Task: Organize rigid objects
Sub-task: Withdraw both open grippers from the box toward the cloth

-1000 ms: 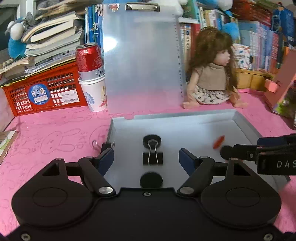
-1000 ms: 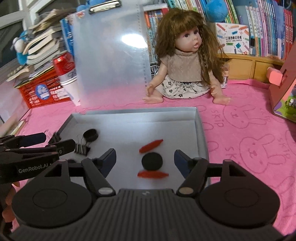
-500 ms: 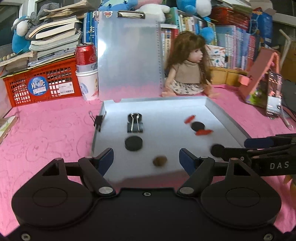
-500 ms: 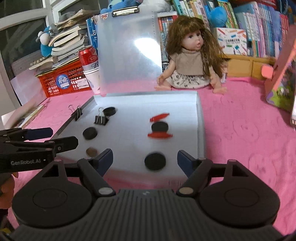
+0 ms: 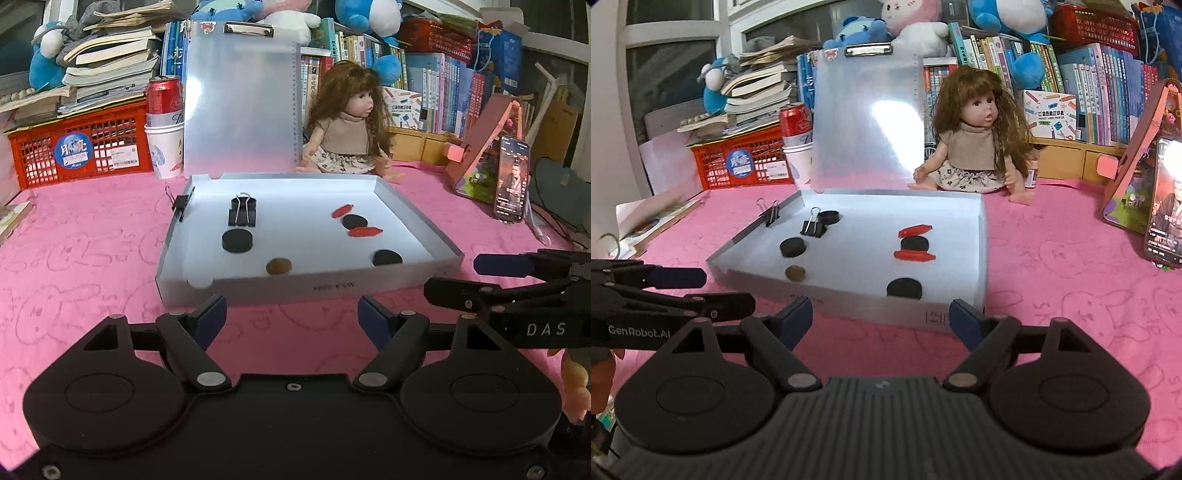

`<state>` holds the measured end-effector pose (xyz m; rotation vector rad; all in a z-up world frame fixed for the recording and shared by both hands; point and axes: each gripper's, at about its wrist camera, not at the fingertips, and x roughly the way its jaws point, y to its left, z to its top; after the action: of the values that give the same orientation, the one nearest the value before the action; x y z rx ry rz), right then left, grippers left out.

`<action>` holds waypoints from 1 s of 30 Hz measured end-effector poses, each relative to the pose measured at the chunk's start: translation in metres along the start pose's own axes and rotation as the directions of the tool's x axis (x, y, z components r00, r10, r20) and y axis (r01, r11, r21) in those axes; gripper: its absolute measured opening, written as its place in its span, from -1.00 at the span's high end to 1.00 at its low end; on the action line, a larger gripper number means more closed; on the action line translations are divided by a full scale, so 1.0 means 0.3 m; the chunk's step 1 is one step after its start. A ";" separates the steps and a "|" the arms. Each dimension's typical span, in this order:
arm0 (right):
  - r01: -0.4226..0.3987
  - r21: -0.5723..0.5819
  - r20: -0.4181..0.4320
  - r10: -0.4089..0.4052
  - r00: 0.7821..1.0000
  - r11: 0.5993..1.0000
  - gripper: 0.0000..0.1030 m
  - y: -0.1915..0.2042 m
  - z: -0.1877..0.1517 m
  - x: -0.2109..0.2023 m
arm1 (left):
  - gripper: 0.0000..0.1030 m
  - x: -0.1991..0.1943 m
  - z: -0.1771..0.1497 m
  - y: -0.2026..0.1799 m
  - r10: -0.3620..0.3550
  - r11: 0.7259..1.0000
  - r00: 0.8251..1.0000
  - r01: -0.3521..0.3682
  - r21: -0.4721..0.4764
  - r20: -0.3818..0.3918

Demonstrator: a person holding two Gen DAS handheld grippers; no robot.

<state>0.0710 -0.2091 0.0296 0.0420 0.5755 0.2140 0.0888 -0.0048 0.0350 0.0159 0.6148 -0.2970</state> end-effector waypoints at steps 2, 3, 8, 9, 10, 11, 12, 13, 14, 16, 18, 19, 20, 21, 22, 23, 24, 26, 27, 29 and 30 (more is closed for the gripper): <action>-0.002 -0.017 0.006 0.002 1.000 1.000 -0.72 0.010 -0.021 -0.014 | -0.50 -0.009 -0.022 -0.010 -0.004 1.000 1.000 0.003 -0.010 -0.009; -0.003 -0.026 0.010 0.004 1.000 1.000 -0.72 0.015 -0.030 -0.021 | -0.50 -0.012 -0.030 -0.014 -0.006 1.000 1.000 0.006 -0.012 -0.013; 0.000 -0.069 0.061 0.005 0.998 0.998 -0.75 0.042 -0.073 -0.069 | -0.50 -0.042 -0.075 -0.038 0.000 1.000 1.000 0.000 0.001 -0.011; 0.005 -0.079 0.071 0.001 0.998 0.997 -0.75 0.047 -0.080 -0.077 | -0.50 -0.050 -0.083 -0.040 -0.001 1.000 1.000 0.001 0.001 -0.008; 0.010 -0.091 0.082 -0.002 0.997 0.996 -0.77 0.053 -0.088 -0.087 | -0.50 -0.060 -0.090 -0.040 -0.001 1.000 1.000 0.001 -0.001 -0.001; 0.014 -0.101 0.092 -0.004 0.996 0.995 -0.78 0.057 -0.095 -0.096 | -0.50 -0.070 -0.097 -0.041 -0.002 1.000 1.000 0.002 -0.002 0.008; 0.017 -0.108 0.100 -0.006 0.995 0.994 -0.79 0.060 -0.102 -0.104 | -0.50 -0.079 -0.102 -0.042 -0.002 1.000 1.000 0.002 0.000 0.015; 0.019 -0.112 0.107 -0.007 0.994 0.994 -0.80 0.063 -0.110 -0.111 | -0.50 -0.088 -0.109 -0.045 0.000 1.000 1.000 0.000 0.005 0.022; 0.021 -0.114 0.111 -0.008 0.994 0.993 -0.80 0.064 -0.116 -0.118 | -0.50 -0.096 -0.114 -0.048 0.002 1.000 1.000 -0.003 0.011 0.027; 0.016 -0.114 0.113 -0.003 0.994 0.993 -0.81 0.065 -0.128 -0.127 | -0.50 -0.113 -0.128 -0.055 0.006 1.000 0.999 -0.006 0.025 0.036; 0.013 -0.109 0.113 -0.001 0.994 0.994 -0.81 0.063 -0.140 -0.135 | -0.50 -0.130 -0.145 -0.060 0.008 0.999 0.999 -0.009 0.032 0.042; 0.012 -0.107 0.111 0.000 0.994 0.994 -0.81 0.063 -0.144 -0.137 | -0.50 -0.137 -0.153 -0.062 0.010 0.999 0.999 -0.011 0.033 0.044; 0.010 -0.104 0.108 0.002 0.994 0.995 -0.81 0.063 -0.149 -0.138 | -0.50 -0.143 -0.159 -0.062 0.009 0.999 0.999 -0.011 0.033 0.045; 0.007 -0.100 0.105 0.003 0.994 0.995 -0.81 0.061 -0.154 -0.139 | -0.50 -0.148 -0.167 -0.062 0.008 0.999 0.999 -0.009 0.033 0.044; 0.004 -0.096 0.102 0.006 0.995 0.995 -0.81 0.061 -0.160 -0.141 | -0.50 -0.152 -0.174 -0.062 0.006 0.999 0.999 -0.007 0.031 0.042; 0.001 -0.094 0.099 0.009 0.995 0.996 -0.81 0.059 -0.164 -0.141 | -0.51 -0.156 -0.181 -0.061 0.005 1.000 0.999 -0.006 0.029 0.038; -0.002 -0.092 0.096 0.011 0.995 0.996 -0.81 0.058 -0.169 -0.142 | -0.51 -0.159 -0.187 -0.060 0.004 1.000 0.999 -0.005 0.027 0.035; -0.001 -0.094 0.096 0.010 0.995 0.996 -0.81 0.061 -0.178 -0.146 | -0.50 -0.166 -0.197 -0.058 0.006 1.000 1.000 -0.007 0.021 0.030; 0.000 -0.099 0.097 0.009 0.995 0.995 -0.81 0.064 -0.183 -0.149 | -0.50 -0.170 -0.202 -0.056 0.006 1.000 1.000 -0.006 0.019 0.029; 0.001 -0.109 0.102 0.010 0.995 0.994 -0.81 0.067 -0.192 -0.157 | -0.50 -0.179 -0.211 -0.051 0.004 1.000 1.000 -0.005 0.014 0.030; 0.000 -0.116 0.102 0.012 0.995 0.993 -0.80 0.070 -0.195 -0.160 | -0.49 -0.186 -0.218 -0.049 0.001 1.000 1.000 -0.002 0.013 0.031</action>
<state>-0.0041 -0.1998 0.0083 -0.0572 0.4603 0.2489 0.0045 0.0027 0.0144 0.0240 0.5822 -0.2993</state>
